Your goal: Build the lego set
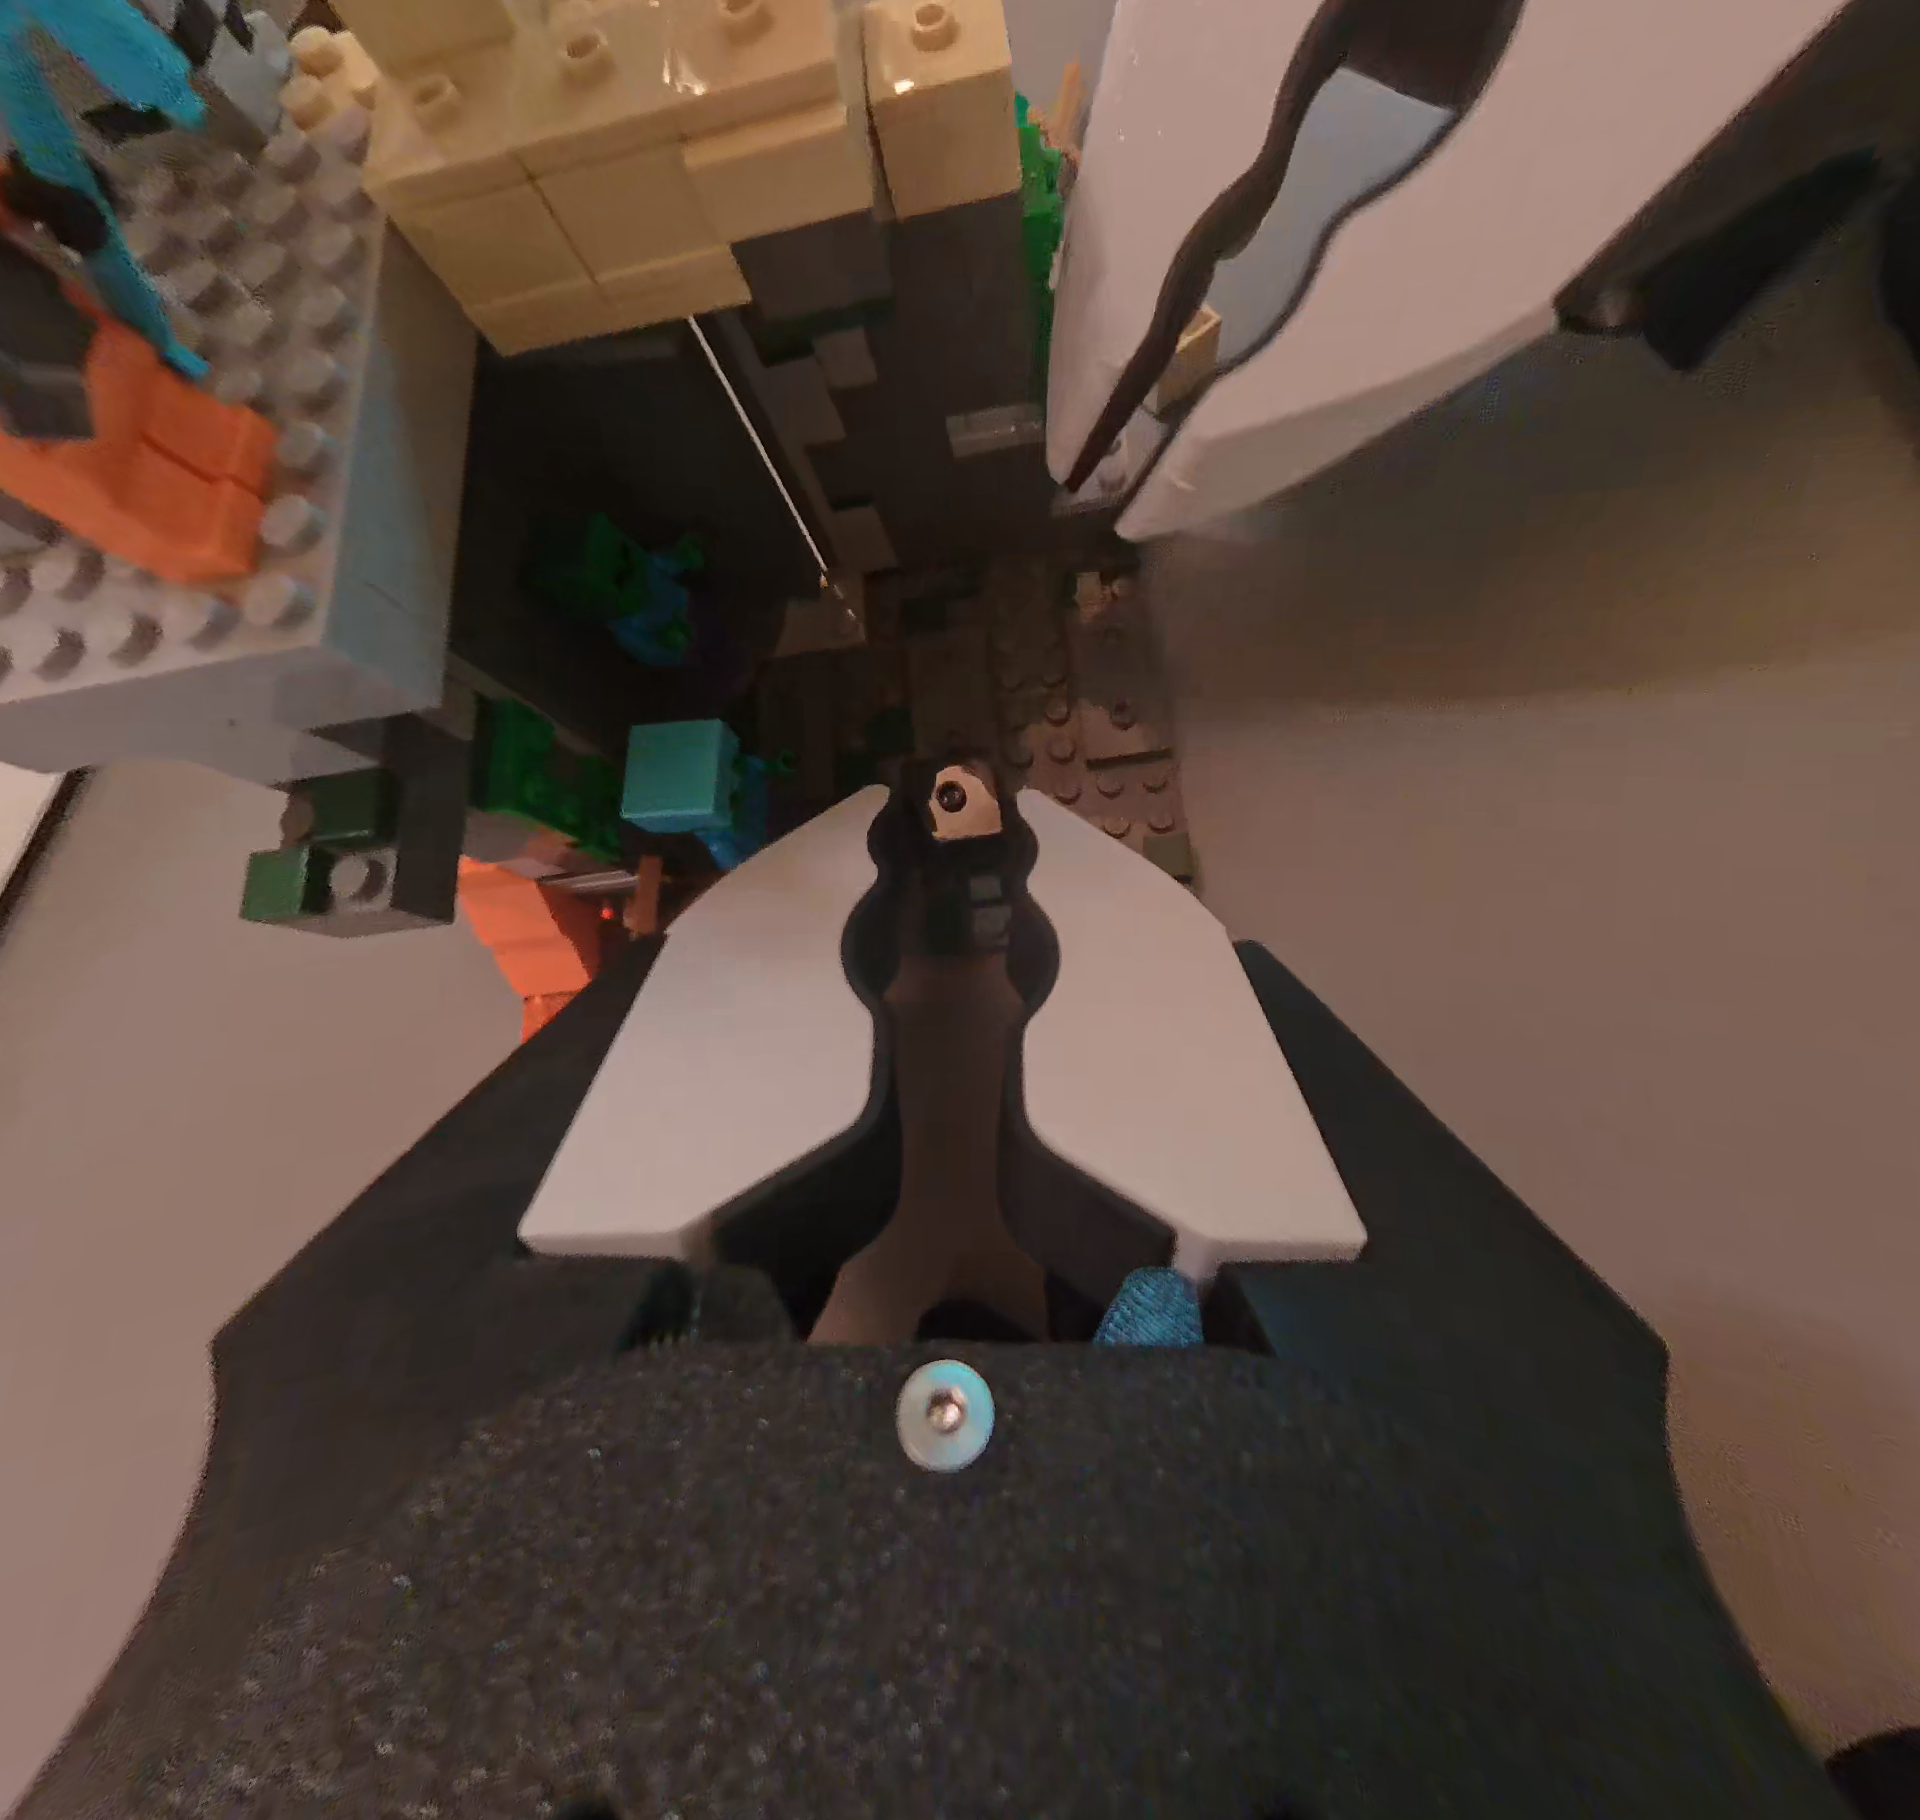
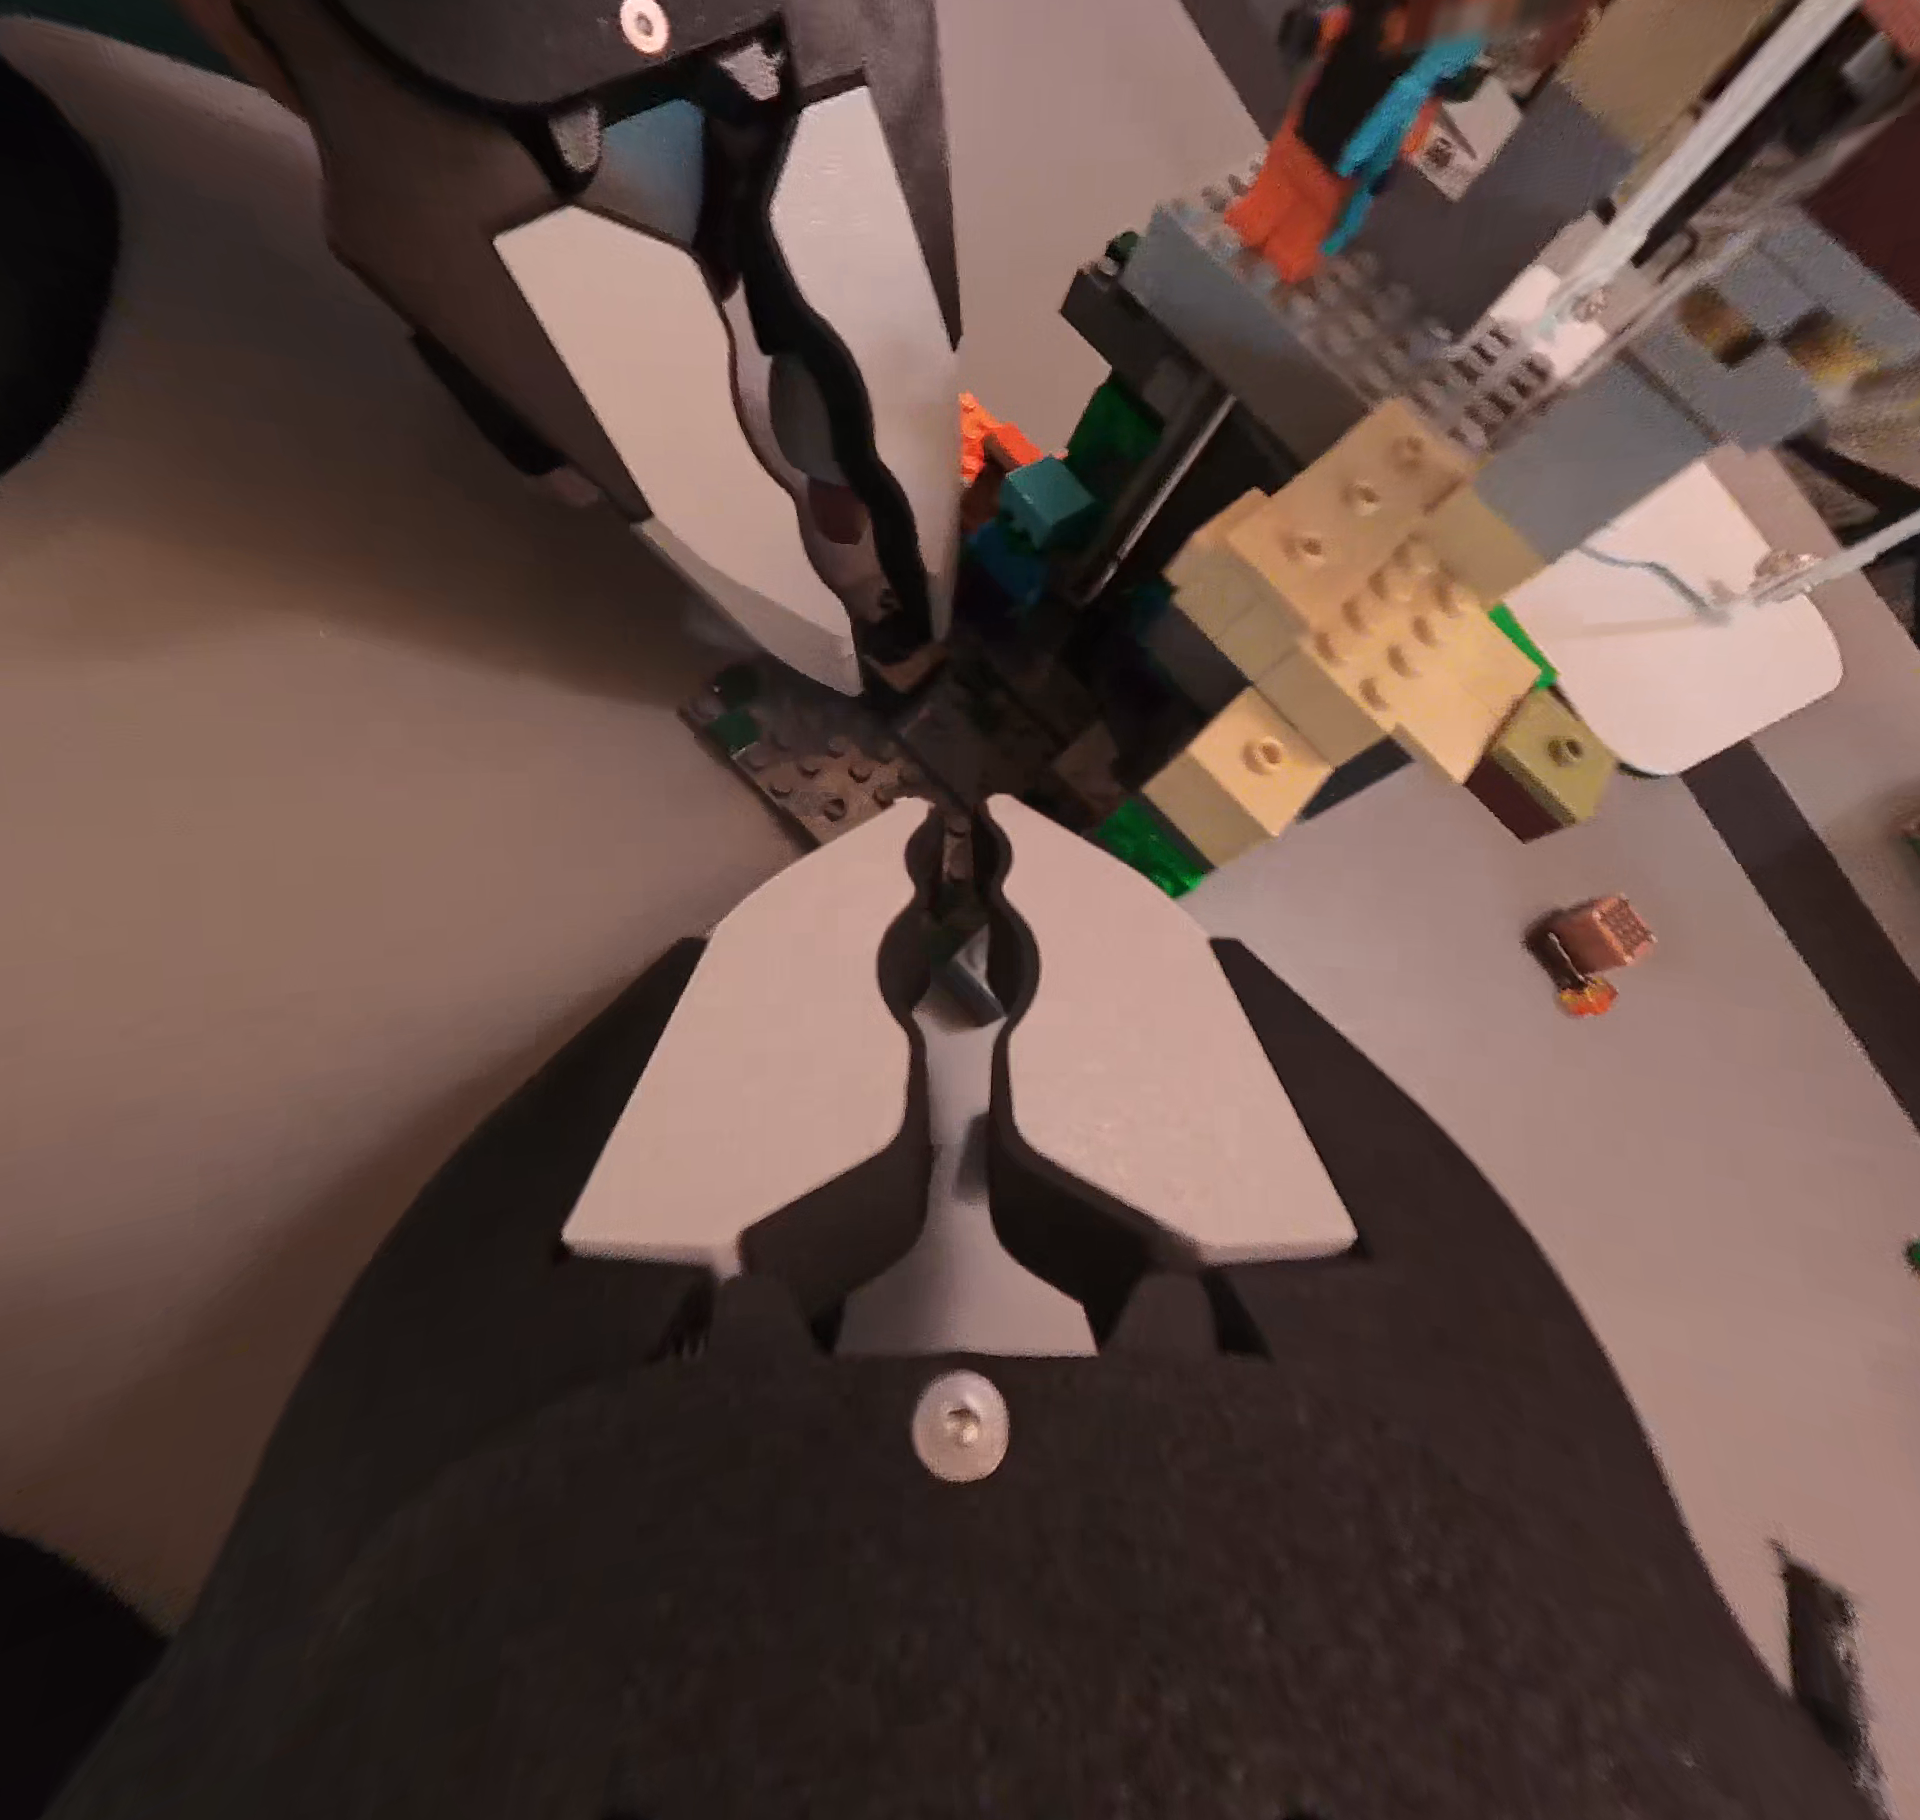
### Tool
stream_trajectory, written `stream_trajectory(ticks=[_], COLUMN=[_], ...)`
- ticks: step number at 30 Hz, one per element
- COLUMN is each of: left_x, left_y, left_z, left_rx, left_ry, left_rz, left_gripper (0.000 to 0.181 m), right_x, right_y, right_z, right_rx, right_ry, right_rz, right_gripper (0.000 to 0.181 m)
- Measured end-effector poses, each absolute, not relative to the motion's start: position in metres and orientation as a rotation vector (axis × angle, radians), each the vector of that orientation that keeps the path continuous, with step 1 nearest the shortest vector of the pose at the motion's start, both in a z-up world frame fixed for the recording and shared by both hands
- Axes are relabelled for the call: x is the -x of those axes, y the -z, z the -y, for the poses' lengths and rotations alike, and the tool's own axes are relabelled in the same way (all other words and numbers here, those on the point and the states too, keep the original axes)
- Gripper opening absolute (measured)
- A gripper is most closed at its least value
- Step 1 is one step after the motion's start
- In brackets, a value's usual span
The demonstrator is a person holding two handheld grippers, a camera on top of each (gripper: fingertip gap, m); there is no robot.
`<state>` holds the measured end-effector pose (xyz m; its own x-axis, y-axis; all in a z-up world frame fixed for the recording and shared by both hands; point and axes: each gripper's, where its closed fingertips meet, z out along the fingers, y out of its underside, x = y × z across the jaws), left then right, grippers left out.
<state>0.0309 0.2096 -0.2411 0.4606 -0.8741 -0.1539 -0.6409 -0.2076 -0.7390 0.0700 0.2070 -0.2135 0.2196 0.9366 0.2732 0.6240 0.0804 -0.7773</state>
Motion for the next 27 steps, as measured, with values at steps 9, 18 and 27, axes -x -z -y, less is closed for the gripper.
stream_trajectory(ticks=[9, 18, 27], left_x=[-0.032, -0.023, -0.012], left_y=[0.24, 0.2, 0.18], left_z=[-0.213, -0.204, -0.185], left_rx=[1.927, 1.864, 1.787], left_ry=[0.405, 0.436, 0.412], left_rz=[-1.278, -1.085, -0.865], left_gripper=[0.017, 0.025, 0.025], right_x=[-0.071, -0.107, -0.166], right_y=[0.212, 0.166, 0.208], right_z=[-0.213, -0.206, -0.227], right_rx=[1.66, 1.565, 1.741], right_ry=[-0.487, -0.57, -0.504], right_rz=[1.428, 1.249, 1.34], right_gripper=[0.0, 0.015, 0.053])
